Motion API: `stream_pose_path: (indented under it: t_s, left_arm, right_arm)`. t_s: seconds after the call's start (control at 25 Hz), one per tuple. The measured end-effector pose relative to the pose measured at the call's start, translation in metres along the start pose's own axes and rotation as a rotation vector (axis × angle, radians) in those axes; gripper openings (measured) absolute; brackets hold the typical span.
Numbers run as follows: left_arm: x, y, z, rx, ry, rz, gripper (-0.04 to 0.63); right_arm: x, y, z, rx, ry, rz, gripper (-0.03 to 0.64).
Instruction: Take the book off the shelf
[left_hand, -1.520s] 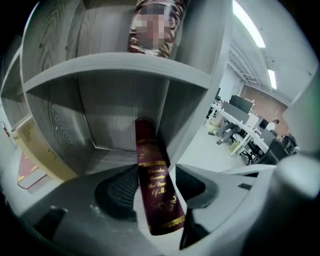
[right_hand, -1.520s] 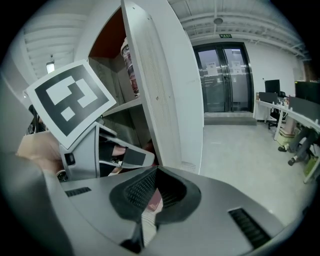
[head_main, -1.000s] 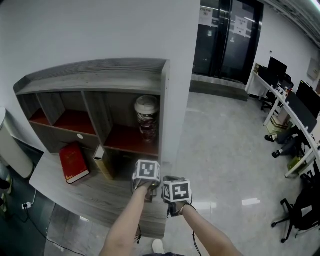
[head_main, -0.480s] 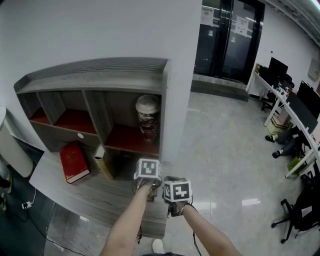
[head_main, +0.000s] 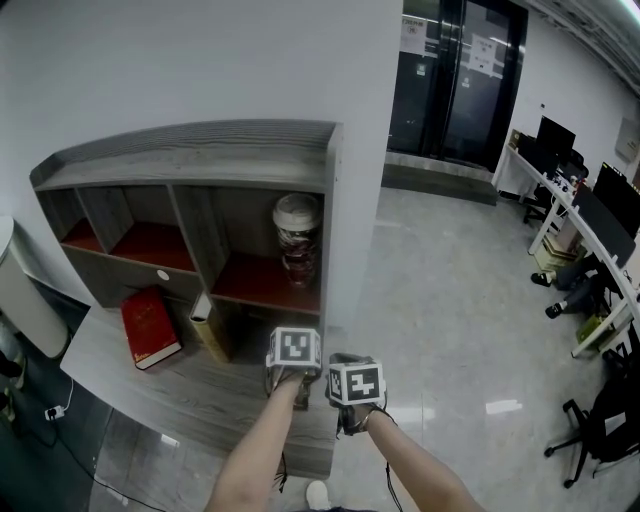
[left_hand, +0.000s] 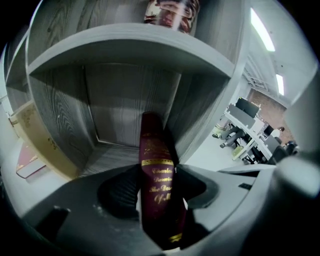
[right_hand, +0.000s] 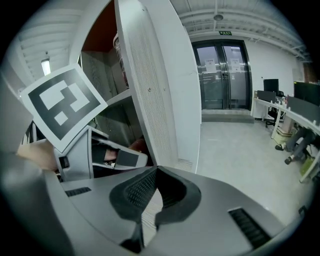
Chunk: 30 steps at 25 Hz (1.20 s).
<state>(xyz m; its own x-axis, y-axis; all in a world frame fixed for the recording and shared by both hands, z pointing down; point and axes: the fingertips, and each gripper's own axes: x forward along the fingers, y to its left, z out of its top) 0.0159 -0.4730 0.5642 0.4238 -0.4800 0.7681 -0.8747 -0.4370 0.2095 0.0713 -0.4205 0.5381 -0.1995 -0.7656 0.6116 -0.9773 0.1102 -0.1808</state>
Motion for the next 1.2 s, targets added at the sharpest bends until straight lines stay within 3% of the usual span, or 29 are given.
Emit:
stream_pose_path:
  t_s: [0.32, 0.48, 0.72, 1.2]
  left_arm:
    - [-0.022, 0.004, -0.008, -0.024, -0.01, -0.01, 0.224]
    - [-0.033, 0.011, 0.002, 0.001, -0.089, 0.036, 0.224]
    - [-0.056, 0.008, -0.011, -0.068, -0.113, 0.063, 0.221]
    - [-0.096, 0.007, -0.038, -0.119, -0.158, 0.117, 0.22]
  right_arm:
    - [-0.005, 0.012, 0.0, -0.043, -0.015, 0.014, 0.0]
    - [-0.01, 0.018, 0.001, -0.055, -0.02, 0.033, 0.0]
    - [-0.025, 0.027, -0.004, -0.077, -0.027, 0.073, 0.0]
    - [-0.051, 0.046, -0.019, -0.131, -0.019, 0.141, 0.0]
